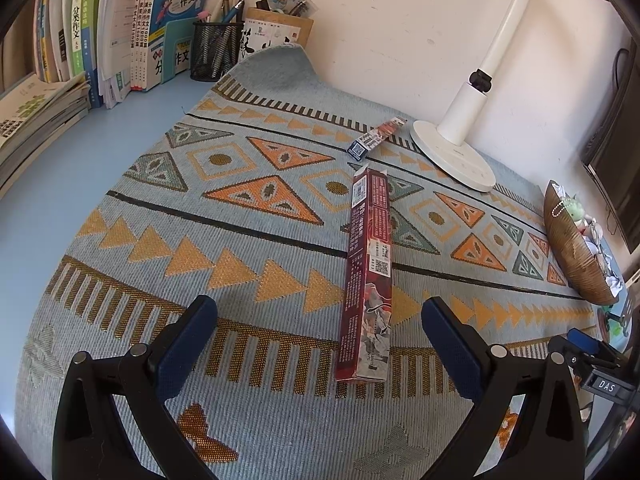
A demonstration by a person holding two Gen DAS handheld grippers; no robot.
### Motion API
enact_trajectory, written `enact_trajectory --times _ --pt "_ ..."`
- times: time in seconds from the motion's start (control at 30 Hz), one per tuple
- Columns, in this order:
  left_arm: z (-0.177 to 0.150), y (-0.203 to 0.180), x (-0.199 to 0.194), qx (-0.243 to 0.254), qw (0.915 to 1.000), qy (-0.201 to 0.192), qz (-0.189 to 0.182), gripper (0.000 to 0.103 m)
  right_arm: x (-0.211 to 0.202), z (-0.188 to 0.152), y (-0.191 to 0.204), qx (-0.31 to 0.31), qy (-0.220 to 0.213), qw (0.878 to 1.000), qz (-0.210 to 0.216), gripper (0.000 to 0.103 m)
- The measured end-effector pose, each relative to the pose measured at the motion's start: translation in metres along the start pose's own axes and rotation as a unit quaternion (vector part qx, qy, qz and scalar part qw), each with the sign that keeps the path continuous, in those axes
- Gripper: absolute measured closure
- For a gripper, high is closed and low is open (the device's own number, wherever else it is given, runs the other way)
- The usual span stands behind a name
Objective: Organize objects
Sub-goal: 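Move the left tool down to the long dark red box on the rug, then grasp the long dark red box with the left tool and lift it, then grasp the long white-orange printed box with the right tool while the left tool holds the red box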
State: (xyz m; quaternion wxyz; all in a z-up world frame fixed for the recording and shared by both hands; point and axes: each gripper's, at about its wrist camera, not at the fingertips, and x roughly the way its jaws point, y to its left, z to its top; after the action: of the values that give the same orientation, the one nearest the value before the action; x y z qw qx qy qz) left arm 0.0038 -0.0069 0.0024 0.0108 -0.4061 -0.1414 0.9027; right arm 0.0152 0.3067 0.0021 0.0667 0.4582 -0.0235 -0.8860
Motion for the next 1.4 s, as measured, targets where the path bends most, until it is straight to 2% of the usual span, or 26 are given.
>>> enact_trajectory --times 0.13,0.27,0.4,0.43,0.47,0.5,0.53,0.57,0.6,0.63,0.7,0.8,0.83,0.87,0.9,0.93,1.07,1.17,1.2,1.27,1.33,1.37,1.4 --pt "0.001 -0.004 0.001 0.01 0.9999 0.003 0.012 0.001 0.0 0.0 0.001 -0.002 0.001 1.0 -0.001 0.006" --pt "0.01 -0.028 0.0 0.072 0.9974 -0.011 0.005 0.001 0.0 0.0 0.0 0.0 0.001 1.0 0.002 0.005" --pt "0.027 -0.053 0.019 0.123 0.9923 0.016 0.008 0.004 0.0 0.0 0.001 -0.002 0.003 1.0 -0.001 0.004" --pt "0.029 -0.056 0.024 0.132 0.991 0.018 0.011 0.015 0.001 0.0 0.002 -0.003 0.003 1.0 -0.004 0.004" --pt "0.03 -0.058 0.03 0.141 0.9897 0.022 0.012 0.036 0.001 0.0 0.002 -0.002 0.004 1.0 -0.007 0.004" --pt "0.031 -0.059 0.037 0.147 0.9886 0.034 0.011 0.047 0.0 0.0 0.002 0.0 0.004 1.0 -0.013 0.004" --pt "0.032 -0.058 0.045 0.145 0.9883 0.048 0.005 0.063 0.001 0.002 0.002 0.003 0.003 1.0 -0.022 0.004" --pt "0.033 -0.058 0.044 0.149 0.9885 0.028 0.004 0.073 0.001 0.004 0.003 0.005 0.004 1.0 -0.024 0.004" --pt "0.033 -0.056 0.046 0.146 0.9886 0.034 -0.012 0.083 0.002 0.009 0.004 0.012 0.004 1.0 -0.019 0.004" --pt "0.034 -0.054 0.045 0.138 0.9898 0.029 -0.016 0.087 0.002 0.016 0.006 0.029 -0.002 1.0 -0.001 0.004" --pt "0.035 -0.042 0.041 0.109 0.9935 0.023 -0.021 0.089 0.002 0.033 0.02 0.053 -0.016 0.997 0.048 0.004" --pt "0.037 -0.021 0.028 0.066 0.9976 -0.004 -0.018 0.089 0.012 0.072 0.068 0.029 -0.018 0.995 0.091 0.007" --pt "0.037 -0.012 0.024 0.047 0.9988 -0.012 -0.011 0.089 0.02 0.085 0.085 0.025 -0.014 0.994 0.108 0.012" --pt "0.038 -0.002 0.021 0.021 0.9996 -0.018 -0.005 0.089 0.028 0.096 0.102 0.024 -0.013 0.992 0.127 0.028" --pt "0.038 0.007 0.019 -0.001 0.9997 -0.024 0.005 0.089 0.04 0.109 0.118 0.021 -0.007 0.99 0.14 0.035" --pt "0.038 0.011 0.017 -0.016 0.9992 -0.03 0.019 0.089 0.054 0.121 0.134 0.02 0.004 0.99 0.141 0.036" --pt "0.039 0.013 0.018 -0.018 0.9993 -0.03 0.015 0.089 0.104 0.156 0.179 0.04 0.025 0.99 0.131 0.038" --pt "0.039 0.019 0.016 -0.031 0.9988 -0.037 0.006 0.089 0.132 0.172 0.194 0.071 0.03 0.991 0.11 0.036" --pt "0.038 0.019 0.015 -0.031 0.9987 -0.039 0.004 0.089 0.133 0.175 0.199 0.07 0.01 0.993 0.09 0.034" --pt "0.039 0.017 0.016 -0.029 0.9989 -0.038 0.001 0.089 0.139 0.179 0.216 0.045 0.002 0.998 0.043 0.034" --pt "0.039 0.016 0.018 -0.026 0.9992 -0.031 -0.001 0.089 0.142 0.178 0.233 0.009 -0.006 1.0 -0.016 0.046" --pt "0.039 0.016 0.019 -0.026 0.9992 -0.03 -0.003 0.089 0.142 0.175 0.238 -0.004 -0.011 0.999 -0.035 0.063" --pt "0.04 0.016 0.018 -0.025 0.9992 -0.03 -0.005 0.089 0.139 0.173 0.239 -0.007 -0.015 0.999 -0.037 0.084"
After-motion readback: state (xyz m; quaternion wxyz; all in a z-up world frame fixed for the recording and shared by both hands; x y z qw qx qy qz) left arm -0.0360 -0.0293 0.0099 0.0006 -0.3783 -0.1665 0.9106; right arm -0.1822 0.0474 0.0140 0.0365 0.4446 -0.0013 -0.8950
